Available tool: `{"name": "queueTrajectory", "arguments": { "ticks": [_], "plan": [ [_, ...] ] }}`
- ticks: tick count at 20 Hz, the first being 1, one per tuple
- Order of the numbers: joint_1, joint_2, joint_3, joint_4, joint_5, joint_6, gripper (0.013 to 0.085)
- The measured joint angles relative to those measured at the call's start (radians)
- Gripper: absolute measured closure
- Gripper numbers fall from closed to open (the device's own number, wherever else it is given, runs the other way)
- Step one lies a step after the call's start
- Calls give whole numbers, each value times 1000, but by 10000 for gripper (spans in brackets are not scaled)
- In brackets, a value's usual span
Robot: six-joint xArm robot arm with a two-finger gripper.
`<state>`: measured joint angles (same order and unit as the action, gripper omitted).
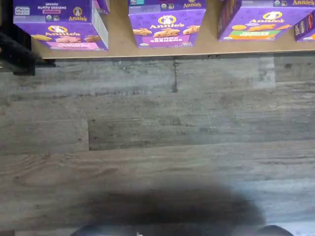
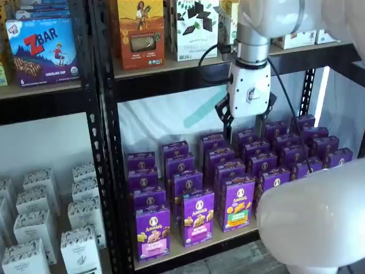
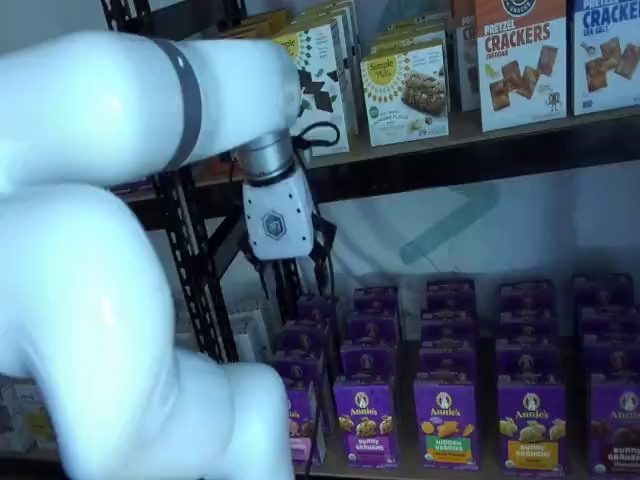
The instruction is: Pick up the purple box with a pink patch in the middle, on the bottom shelf, the first box from the left
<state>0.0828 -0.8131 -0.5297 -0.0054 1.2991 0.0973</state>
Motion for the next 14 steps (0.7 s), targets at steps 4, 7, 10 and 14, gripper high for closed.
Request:
{"name": "queueTrajectory", "arguments": {
  "ticks": [4,7,10,14],
  "plan": [
    [-9,27,47,6,-83,-10,130],
    [-10,56,81,5,-144,-11,130],
    [-8,85,110,4,-202,-9,130],
    [-8,141,132,8,-265,-10,130]
  ]
}}
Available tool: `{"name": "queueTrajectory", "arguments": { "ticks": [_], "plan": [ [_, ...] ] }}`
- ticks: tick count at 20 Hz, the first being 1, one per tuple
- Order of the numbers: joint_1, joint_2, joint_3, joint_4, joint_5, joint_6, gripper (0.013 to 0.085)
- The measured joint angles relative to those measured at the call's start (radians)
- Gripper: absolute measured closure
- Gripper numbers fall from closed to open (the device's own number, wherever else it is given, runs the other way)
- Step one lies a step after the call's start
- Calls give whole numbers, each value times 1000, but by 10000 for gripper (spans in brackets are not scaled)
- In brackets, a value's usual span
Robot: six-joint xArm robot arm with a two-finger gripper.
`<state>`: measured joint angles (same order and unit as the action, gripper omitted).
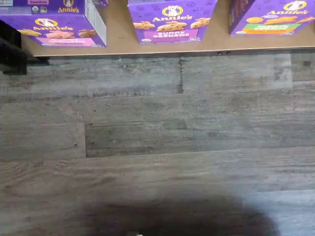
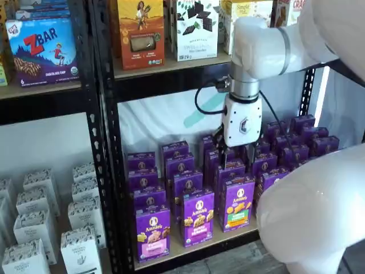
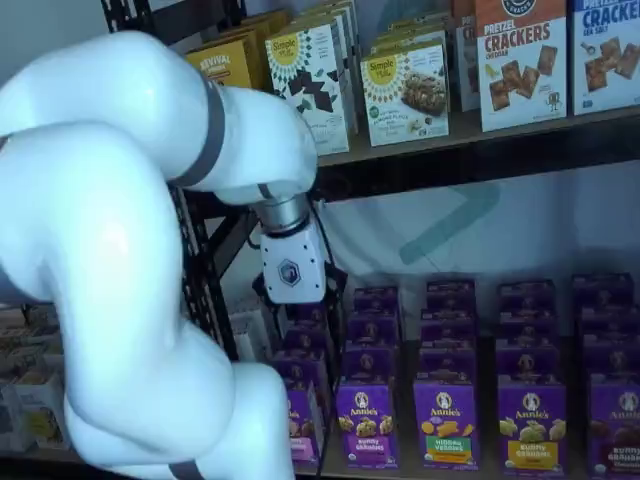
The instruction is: Pick up the purple box with a pink patch in the middle, on the bottom shelf, the first box from the left
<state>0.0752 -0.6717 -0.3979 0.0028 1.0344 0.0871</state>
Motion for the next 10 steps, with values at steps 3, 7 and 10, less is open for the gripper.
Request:
{"name": "queueTrajectory", "arguments": {
  "ticks": [3,7,10],
  "plan": [
    [6,38,20,-17,-69,15,130],
    [5,89,36,-15,-160,14,130],
    [12,141,28,-21,-202,24,130]
  ]
}}
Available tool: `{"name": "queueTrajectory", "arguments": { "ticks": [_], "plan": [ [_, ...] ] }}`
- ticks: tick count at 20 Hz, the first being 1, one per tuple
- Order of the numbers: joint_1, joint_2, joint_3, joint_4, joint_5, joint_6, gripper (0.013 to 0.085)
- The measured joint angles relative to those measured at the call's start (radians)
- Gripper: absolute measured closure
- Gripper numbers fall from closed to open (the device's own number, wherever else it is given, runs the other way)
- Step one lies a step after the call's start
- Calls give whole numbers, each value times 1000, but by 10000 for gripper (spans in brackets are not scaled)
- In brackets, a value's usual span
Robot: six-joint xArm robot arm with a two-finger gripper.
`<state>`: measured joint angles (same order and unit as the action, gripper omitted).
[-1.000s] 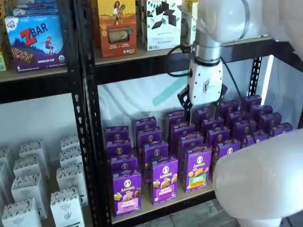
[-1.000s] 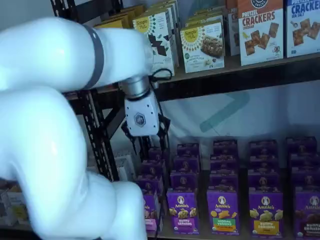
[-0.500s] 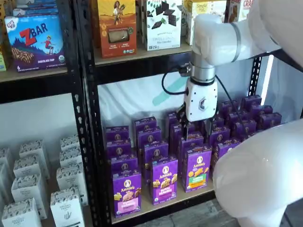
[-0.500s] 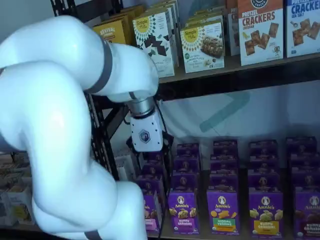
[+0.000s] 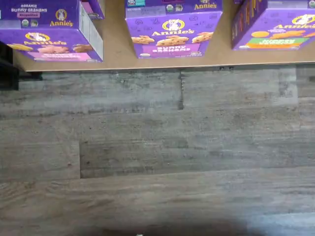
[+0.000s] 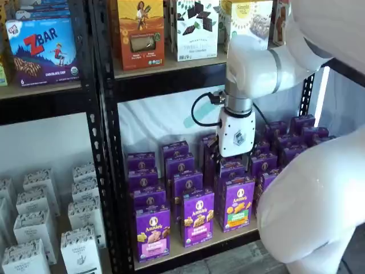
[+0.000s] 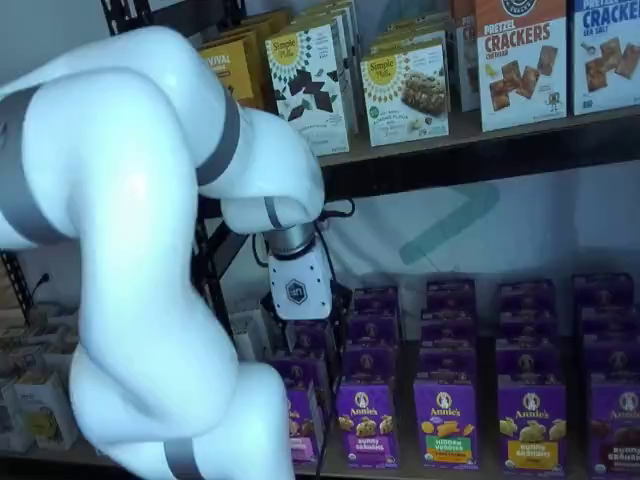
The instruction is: Pick up the purple box with a pink patch in the middle, on the bottom shelf, the first box from the left
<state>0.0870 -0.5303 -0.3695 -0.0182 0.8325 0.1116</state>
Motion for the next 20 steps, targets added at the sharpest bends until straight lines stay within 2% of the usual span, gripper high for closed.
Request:
{"name": "queueTrajectory", "arguments": {
  "ticks": [7,16,20],
  "plan": [
    [36,134,-32,-33,-94,60,130],
    [91,301,-45,-52,-252,134,130],
    [116,374,-56,-25,-326,137,130]
  ]
}}
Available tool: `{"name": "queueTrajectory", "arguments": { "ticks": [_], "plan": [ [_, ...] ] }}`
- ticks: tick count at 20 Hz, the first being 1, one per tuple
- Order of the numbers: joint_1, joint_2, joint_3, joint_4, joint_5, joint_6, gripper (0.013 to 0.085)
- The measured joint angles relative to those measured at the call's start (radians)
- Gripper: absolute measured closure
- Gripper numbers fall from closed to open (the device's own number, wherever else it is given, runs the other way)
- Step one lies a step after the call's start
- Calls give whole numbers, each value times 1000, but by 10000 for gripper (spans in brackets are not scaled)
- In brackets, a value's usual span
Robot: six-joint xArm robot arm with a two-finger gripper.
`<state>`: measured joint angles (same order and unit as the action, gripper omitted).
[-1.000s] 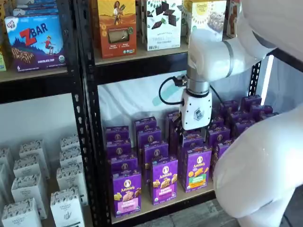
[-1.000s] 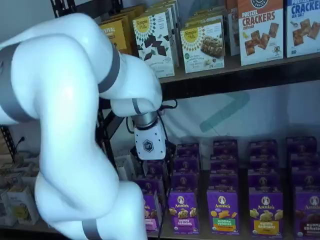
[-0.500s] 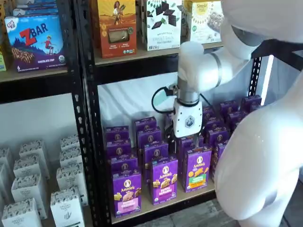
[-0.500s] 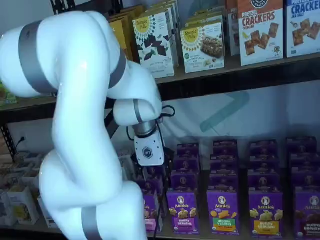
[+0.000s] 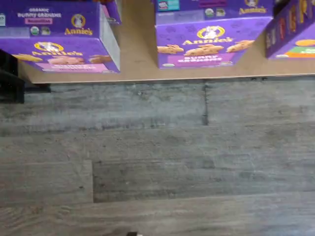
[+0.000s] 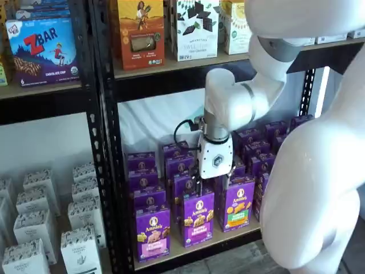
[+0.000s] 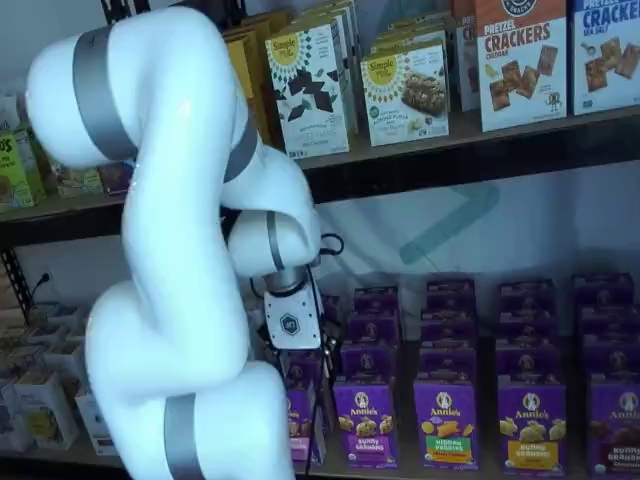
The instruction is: Pick up the purple box with a pink patch in the middle, on the bottom shelf, the first box from the left
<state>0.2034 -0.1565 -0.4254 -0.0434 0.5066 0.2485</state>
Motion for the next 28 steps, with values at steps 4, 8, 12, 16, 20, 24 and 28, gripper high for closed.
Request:
{"name": "queueTrajectory", "arguments": {
  "ticks": [4,8,12,16,20,24,28],
  "plan": [
    [20,74,-30,-16,-35,35,130],
    [37,145,-65,-19,-58,55,130],
    [44,203,-92,-4,-88,48,130],
    [40,256,-119,-43,-108,81,130],
    [39,315,-151,-88,-121,122,130],
    [43,378,-186,-90,-151,129,130],
    [51,438,-230,-76,-178,124,130]
  ]
}}
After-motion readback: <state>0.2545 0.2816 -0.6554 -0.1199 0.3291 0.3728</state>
